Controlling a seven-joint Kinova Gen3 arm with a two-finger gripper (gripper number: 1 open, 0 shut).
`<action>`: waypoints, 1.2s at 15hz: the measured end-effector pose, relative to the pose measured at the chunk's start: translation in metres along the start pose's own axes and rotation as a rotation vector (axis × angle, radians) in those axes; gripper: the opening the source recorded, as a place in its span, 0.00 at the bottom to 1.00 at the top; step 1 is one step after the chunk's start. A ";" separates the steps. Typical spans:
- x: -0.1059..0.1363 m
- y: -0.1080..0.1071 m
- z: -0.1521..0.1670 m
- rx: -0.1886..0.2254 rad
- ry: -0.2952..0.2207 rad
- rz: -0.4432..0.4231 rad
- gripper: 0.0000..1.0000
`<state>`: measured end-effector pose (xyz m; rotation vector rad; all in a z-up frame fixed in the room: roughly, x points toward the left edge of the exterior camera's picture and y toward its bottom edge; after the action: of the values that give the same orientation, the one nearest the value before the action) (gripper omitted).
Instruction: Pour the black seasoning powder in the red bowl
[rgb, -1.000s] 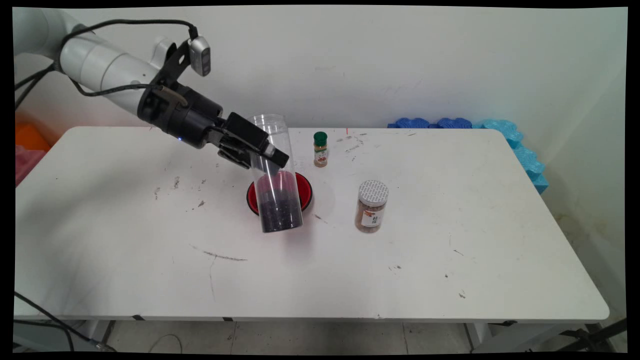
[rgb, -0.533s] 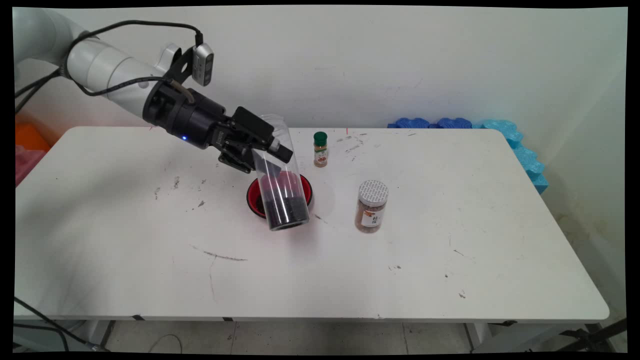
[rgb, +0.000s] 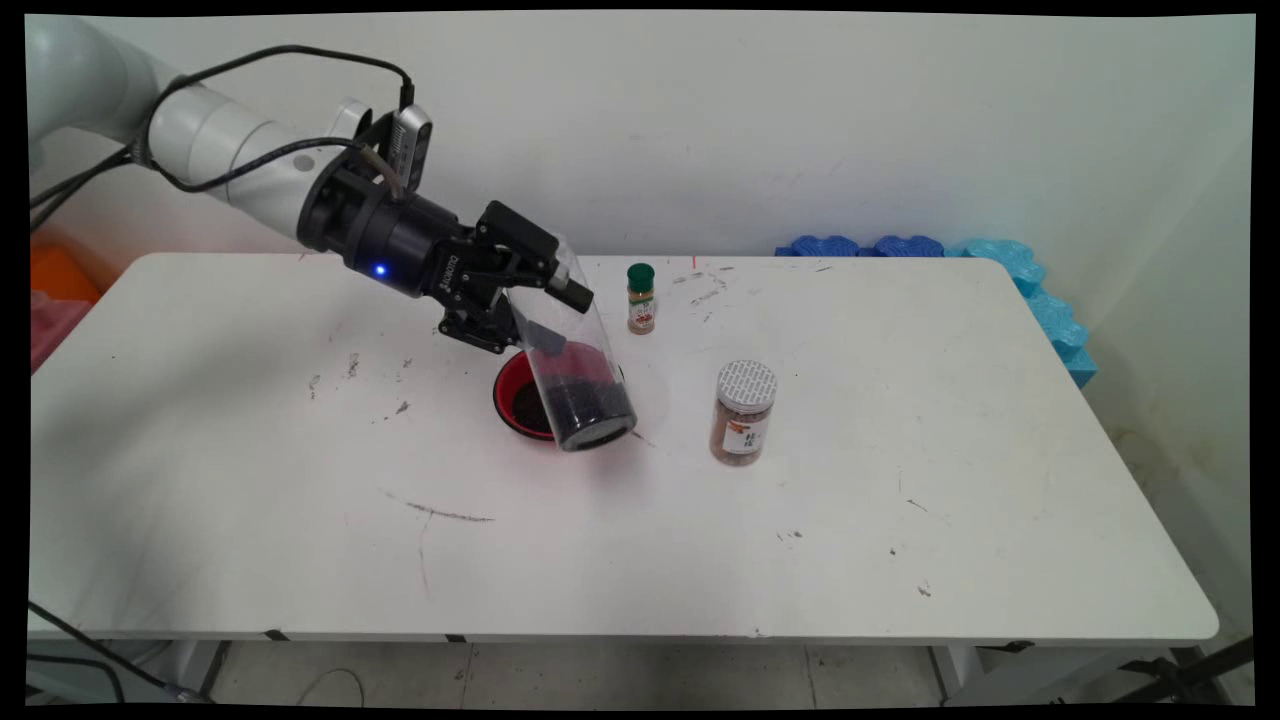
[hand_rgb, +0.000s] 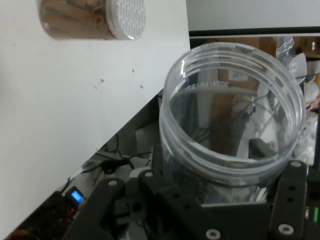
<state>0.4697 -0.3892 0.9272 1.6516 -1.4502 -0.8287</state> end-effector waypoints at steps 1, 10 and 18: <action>0.001 -0.001 0.000 -0.002 0.003 -0.031 0.00; 0.004 -0.014 0.001 -0.013 0.027 -0.254 0.00; 0.010 -0.027 -0.001 -0.039 0.065 -0.476 0.00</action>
<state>0.4847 -0.3976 0.9042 2.0069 -0.9985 -1.0397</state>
